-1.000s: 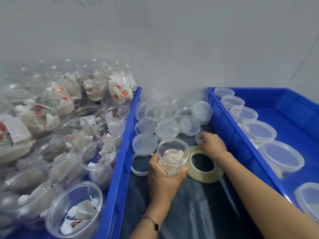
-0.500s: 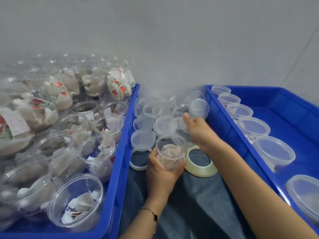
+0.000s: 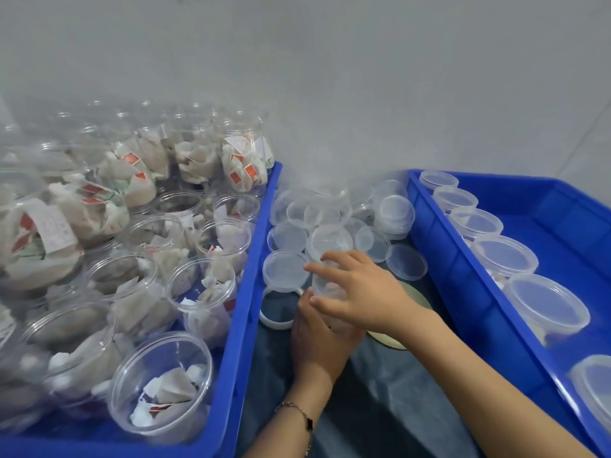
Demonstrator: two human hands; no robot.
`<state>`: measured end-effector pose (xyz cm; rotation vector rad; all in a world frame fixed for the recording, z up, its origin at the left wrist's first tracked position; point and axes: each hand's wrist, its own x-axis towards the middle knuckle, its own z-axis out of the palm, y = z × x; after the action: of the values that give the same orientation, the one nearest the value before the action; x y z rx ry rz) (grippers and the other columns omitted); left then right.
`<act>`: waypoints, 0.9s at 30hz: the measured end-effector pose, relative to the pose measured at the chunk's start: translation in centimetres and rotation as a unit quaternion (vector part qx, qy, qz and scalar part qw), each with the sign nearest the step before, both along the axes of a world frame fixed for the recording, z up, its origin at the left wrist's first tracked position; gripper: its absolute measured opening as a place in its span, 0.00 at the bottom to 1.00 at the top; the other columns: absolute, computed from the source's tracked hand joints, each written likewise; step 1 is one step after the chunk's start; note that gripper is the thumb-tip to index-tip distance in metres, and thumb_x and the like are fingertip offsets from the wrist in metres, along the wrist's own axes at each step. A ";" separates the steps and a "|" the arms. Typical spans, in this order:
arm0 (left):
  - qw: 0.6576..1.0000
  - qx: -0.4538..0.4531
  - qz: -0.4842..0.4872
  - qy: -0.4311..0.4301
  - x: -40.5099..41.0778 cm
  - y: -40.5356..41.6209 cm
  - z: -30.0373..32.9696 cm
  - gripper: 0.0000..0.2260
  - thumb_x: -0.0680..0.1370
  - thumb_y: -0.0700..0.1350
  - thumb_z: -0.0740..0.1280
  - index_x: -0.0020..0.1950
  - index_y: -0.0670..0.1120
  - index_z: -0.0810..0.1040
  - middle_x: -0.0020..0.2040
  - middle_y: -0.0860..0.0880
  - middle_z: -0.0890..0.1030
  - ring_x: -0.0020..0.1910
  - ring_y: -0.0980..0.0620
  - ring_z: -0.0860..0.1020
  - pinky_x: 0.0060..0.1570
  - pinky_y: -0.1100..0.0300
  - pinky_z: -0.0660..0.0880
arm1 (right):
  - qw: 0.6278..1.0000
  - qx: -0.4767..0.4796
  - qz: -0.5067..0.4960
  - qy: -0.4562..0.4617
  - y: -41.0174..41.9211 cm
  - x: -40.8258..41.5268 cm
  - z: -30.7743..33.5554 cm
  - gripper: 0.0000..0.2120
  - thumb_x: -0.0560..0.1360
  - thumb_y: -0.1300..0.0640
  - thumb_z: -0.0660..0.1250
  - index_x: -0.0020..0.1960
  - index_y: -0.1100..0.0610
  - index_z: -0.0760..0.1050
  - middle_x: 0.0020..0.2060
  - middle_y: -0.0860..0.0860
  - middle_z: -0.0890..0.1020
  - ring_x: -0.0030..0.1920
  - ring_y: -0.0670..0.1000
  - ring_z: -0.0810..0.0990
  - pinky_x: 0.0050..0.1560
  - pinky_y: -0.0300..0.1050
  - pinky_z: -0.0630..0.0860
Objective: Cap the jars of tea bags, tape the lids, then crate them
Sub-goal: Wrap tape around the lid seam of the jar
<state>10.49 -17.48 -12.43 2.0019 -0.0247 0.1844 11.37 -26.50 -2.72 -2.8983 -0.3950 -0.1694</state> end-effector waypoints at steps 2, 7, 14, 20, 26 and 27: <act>1.000 0.016 0.001 -0.002 0.1 -0.1 -0.3 0.42 0.59 0.59 0.74 0.67 0.40 0.66 0.60 0.46 0.76 0.59 0.48 0.76 0.53 0.58 0.73 | 0.999 -0.002 -0.040 -0.007 0.6 -0.2 -0.4 0.26 0.73 0.34 0.59 0.69 0.36 0.64 0.67 0.41 0.66 0.66 0.49 0.63 0.61 0.45 0.68; 0.995 0.085 0.009 -0.043 0.1 0.2 -0.3 0.16 0.73 0.53 0.65 0.57 0.49 0.66 0.46 0.55 0.74 0.44 0.50 0.77 0.36 0.68 0.67 | 0.970 -0.106 -0.217 0.034 4.1 -0.9 -0.1 0.36 0.75 0.31 0.51 0.73 0.54 0.58 0.67 0.57 0.67 0.61 0.61 0.69 0.51 0.50 0.70; 1.000 -0.018 0.003 0.004 -0.7 0.3 0.4 0.43 0.57 0.64 0.66 0.66 0.41 0.66 0.58 0.45 0.77 0.55 0.44 0.77 0.51 0.51 0.74 | 0.987 -0.062 -0.150 0.021 3.6 -2.5 5.7 0.22 0.76 0.34 0.54 0.44 0.52 0.72 0.36 0.53 0.74 0.35 0.52 0.70 0.31 0.43 0.62; 1.000 -0.017 0.008 -0.015 -0.5 0.1 0.5 0.45 0.58 0.64 0.73 0.65 0.40 0.66 0.61 0.45 0.76 0.60 0.47 0.76 0.54 0.52 0.75 | 0.984 -0.051 0.032 0.165 0.5 0.9 2.9 0.26 0.74 0.34 0.59 0.71 0.33 0.58 0.75 0.40 0.53 0.76 0.49 0.43 0.73 0.59 0.48; 0.998 0.057 -0.011 -0.028 0.1 0.2 -0.2 0.32 0.67 0.55 0.71 0.65 0.42 0.68 0.56 0.48 0.77 0.52 0.48 0.78 0.45 0.56 0.74 | 0.987 -0.041 -0.154 0.002 3.1 0.6 -0.9 0.19 0.74 0.40 0.55 0.62 0.46 0.68 0.58 0.47 0.71 0.56 0.60 0.68 0.46 0.52 0.66; 0.996 0.084 -0.017 -0.041 0.2 0.4 -0.2 0.28 0.69 0.54 0.69 0.65 0.42 0.68 0.56 0.48 0.77 0.52 0.49 0.77 0.45 0.58 0.74 | 0.983 -0.053 -0.177 -0.006 3.6 0.6 -1.1 0.19 0.75 0.40 0.54 0.61 0.47 0.68 0.57 0.49 0.71 0.55 0.61 0.68 0.44 0.52 0.63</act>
<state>10.65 -17.12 -12.63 2.1579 -0.1306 0.2496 12.01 -22.92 -3.84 -3.0503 0.1199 -0.2256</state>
